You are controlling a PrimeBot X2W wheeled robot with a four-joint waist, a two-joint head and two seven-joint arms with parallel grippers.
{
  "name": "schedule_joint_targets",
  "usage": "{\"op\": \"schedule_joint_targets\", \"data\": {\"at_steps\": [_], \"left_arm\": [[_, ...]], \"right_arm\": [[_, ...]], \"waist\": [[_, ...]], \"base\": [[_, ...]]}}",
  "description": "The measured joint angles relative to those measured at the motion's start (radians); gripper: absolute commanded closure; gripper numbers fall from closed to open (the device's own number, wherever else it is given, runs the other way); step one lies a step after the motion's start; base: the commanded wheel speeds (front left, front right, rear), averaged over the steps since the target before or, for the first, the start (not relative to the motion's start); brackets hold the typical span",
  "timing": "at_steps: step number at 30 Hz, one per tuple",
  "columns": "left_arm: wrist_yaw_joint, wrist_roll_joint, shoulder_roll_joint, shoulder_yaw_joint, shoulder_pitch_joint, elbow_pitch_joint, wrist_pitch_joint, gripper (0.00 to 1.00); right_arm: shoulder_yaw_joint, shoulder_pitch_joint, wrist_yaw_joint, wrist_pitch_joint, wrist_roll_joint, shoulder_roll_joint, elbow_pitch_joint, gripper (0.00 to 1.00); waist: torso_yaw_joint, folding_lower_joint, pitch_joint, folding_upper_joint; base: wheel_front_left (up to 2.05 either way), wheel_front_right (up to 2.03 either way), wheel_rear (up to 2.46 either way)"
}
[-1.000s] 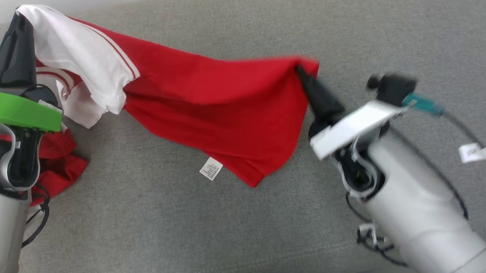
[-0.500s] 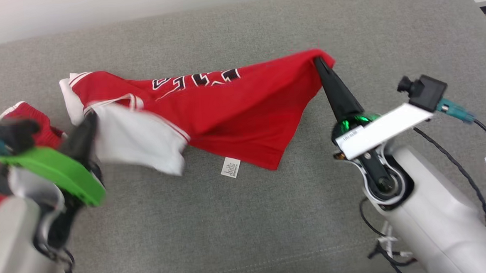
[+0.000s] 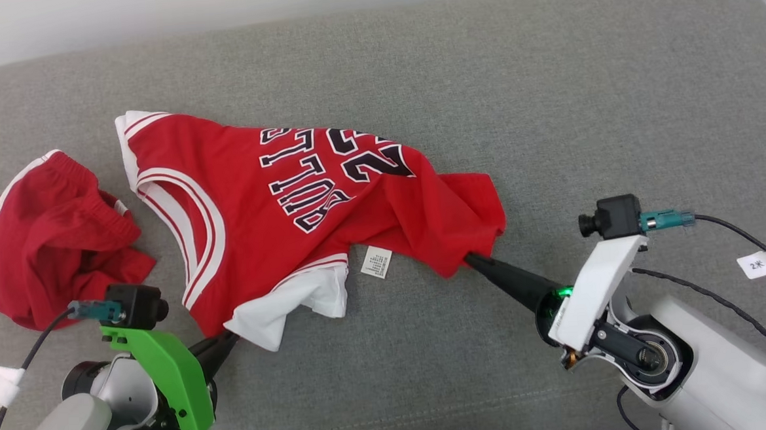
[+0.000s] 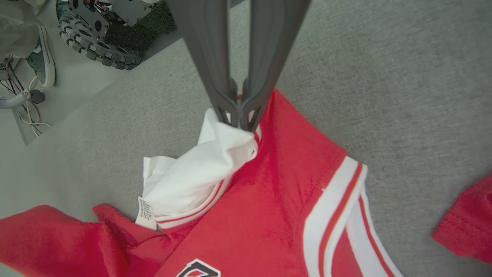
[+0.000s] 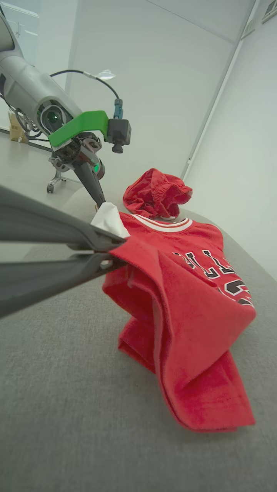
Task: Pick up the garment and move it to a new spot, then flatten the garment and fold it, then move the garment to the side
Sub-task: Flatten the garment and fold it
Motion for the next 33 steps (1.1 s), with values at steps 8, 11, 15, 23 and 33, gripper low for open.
{"op": "schedule_joint_targets", "data": {"at_steps": [8,11,15,23,33], "left_arm": [[0.000,-0.087,-0.001,-0.033,-0.126,0.013,0.176,1.00],[0.000,-0.077,0.023,-0.022,-0.273,0.026,0.225,1.00],[0.000,0.046,0.059,0.085,-0.546,0.017,0.147,1.00],[-0.001,0.250,0.052,0.322,-0.920,0.029,-0.243,1.00],[-0.001,0.146,0.007,0.136,-0.672,0.108,-0.324,1.00]], "right_arm": [[0.033,-0.194,0.000,0.192,0.008,-0.033,0.073,1.00],[-0.026,-0.358,-0.001,0.214,0.007,-0.006,0.130,1.00],[-0.185,-0.597,-0.029,0.128,-0.017,0.068,0.193,1.00],[-0.487,-0.928,-0.044,-0.256,-0.072,0.147,0.274,1.00],[-0.313,-0.757,-0.010,-0.244,-0.095,0.147,0.408,1.00]], "waist": [[-0.015,0.0000,0.050,0.0000],[-0.023,0.0000,0.078,0.0000],[-0.034,0.0000,0.122,0.0000],[-0.037,0.0001,0.184,0.0000],[-0.013,0.0001,0.146,0.0000]], "base": [[0.00,0.00,0.00],[0.00,0.00,0.00],[0.00,0.00,0.00],[0.00,0.00,0.00],[0.00,0.00,0.00]]}}
